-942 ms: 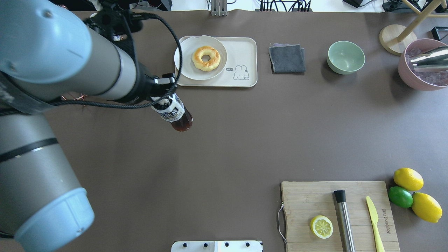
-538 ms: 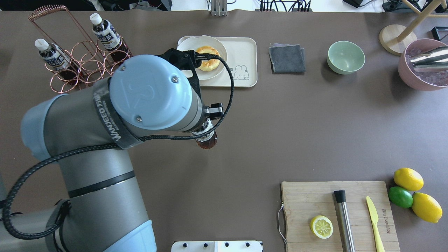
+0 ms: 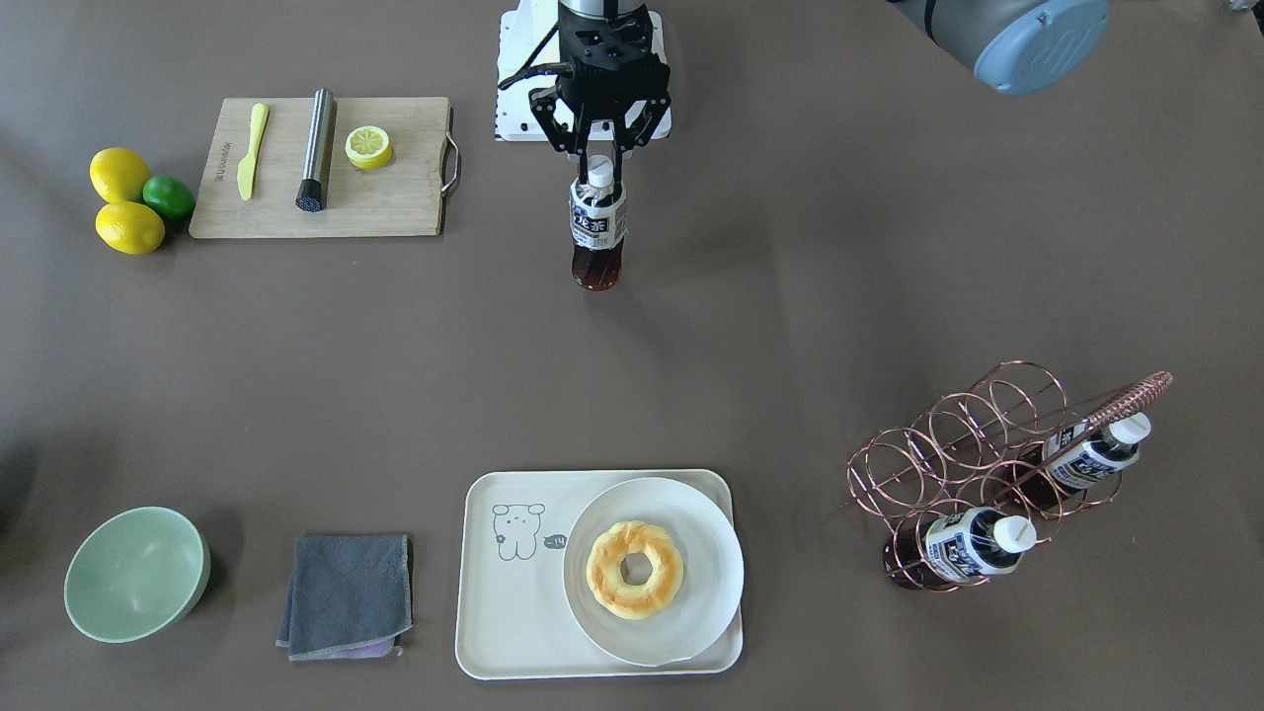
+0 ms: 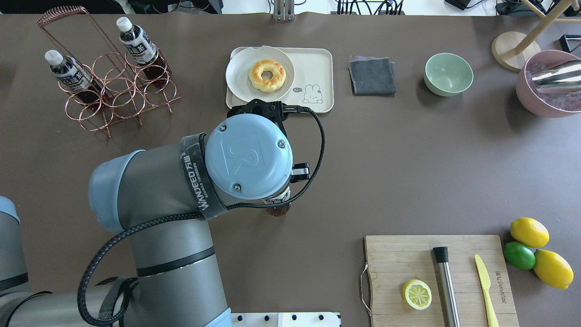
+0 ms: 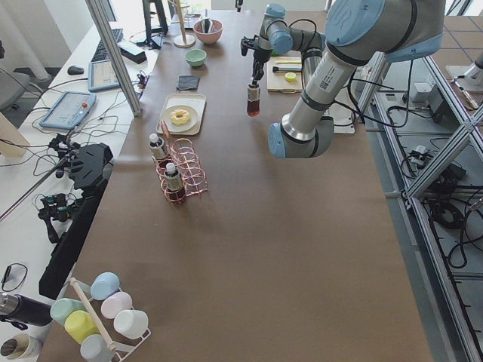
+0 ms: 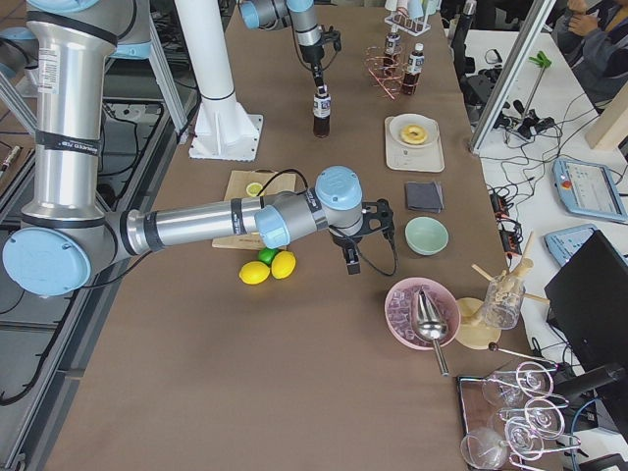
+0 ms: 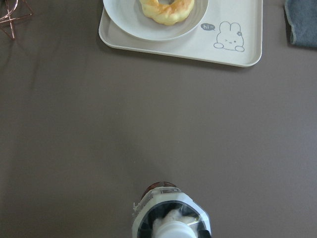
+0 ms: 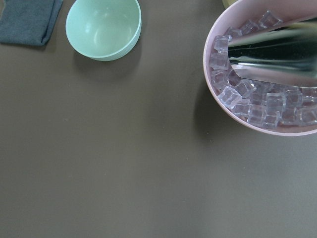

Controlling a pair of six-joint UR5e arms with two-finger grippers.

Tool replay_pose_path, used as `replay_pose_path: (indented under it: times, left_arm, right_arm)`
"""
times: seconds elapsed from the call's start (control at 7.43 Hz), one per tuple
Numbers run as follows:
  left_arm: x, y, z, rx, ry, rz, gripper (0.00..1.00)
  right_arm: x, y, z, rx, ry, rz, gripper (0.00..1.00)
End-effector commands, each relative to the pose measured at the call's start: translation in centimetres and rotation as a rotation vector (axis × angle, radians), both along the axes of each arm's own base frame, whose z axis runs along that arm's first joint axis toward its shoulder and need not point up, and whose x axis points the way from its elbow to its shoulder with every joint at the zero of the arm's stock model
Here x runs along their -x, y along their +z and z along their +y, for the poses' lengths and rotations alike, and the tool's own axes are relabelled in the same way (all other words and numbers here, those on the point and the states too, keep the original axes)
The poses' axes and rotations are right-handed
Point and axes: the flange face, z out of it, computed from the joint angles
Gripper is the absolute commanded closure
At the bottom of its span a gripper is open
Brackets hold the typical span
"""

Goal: Place tea on tray
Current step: 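Carry the bottle toward the table centre and set it down upright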

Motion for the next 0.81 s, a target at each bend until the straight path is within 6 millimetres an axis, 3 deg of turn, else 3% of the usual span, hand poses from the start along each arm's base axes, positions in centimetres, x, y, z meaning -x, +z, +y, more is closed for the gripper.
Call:
replay_pose_path:
  times: [0.0, 0.67]
  left_arm:
    - [-1.92, -0.01, 1.35, 0.003, 0.024, 0.023, 1.0]
    - [-2.69, 0.67, 1.08, 0.002, 0.026, 0.018, 1.0]
  right_arm:
    - [0.65, -0.16, 0.03, 0.004, -0.01, -0.002, 0.0]
    - [0.65, -0.23, 0.04, 0.002, -0.01, -0.003, 0.0]
